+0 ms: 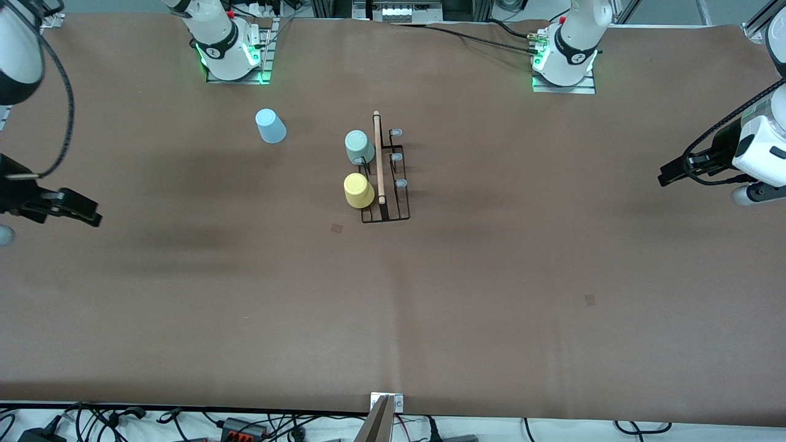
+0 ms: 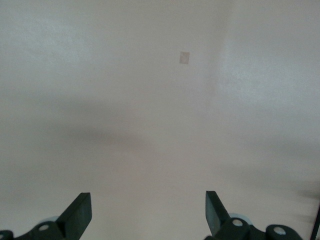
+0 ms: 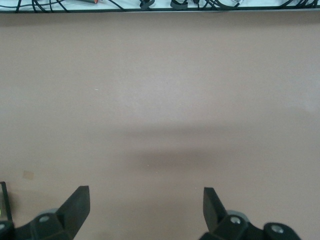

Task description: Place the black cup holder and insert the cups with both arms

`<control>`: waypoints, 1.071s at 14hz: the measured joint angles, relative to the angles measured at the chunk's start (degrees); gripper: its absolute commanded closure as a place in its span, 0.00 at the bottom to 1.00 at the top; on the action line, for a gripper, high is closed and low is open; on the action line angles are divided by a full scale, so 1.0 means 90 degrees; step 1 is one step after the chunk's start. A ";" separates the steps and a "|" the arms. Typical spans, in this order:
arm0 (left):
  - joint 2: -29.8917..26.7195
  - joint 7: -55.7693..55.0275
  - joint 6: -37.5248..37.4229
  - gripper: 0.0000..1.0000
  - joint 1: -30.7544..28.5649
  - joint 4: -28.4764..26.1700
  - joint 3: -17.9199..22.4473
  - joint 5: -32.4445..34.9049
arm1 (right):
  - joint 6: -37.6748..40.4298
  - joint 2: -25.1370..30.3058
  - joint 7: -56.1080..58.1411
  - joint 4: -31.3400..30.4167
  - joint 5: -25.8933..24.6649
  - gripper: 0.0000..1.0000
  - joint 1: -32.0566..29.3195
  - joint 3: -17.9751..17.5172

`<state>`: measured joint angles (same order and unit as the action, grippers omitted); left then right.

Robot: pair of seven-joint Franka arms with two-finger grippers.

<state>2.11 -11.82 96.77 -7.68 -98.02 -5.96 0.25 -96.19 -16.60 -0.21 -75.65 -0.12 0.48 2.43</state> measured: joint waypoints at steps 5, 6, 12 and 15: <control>0.0000 0.0000 0.0000 0.00 0.0000 0.0000 0.0000 0.0000 | 0.0003 0.0227 0.0108 -0.0282 0.0020 0.00 -0.0049 0.0008; 0.0000 0.0000 0.0000 0.00 0.0000 0.0000 0.0000 0.0000 | -0.0176 0.0413 0.0108 -0.0575 0.0020 0.00 -0.0046 0.0006; 0.0000 0.0000 0.0000 0.00 0.0000 0.0000 0.0000 0.0000 | -0.0617 0.1795 0.0138 -0.2483 0.0018 0.00 -0.0045 0.0006; 0.0000 0.0000 0.0000 0.00 0.0000 0.0000 0.0000 0.0000 | -0.0438 0.2071 0.0149 -0.2698 0.0015 0.00 -0.0045 0.0005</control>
<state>2.11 -11.82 96.77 -7.68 -98.02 -5.96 0.25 -100.13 2.04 1.13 -99.94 0.02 0.07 2.48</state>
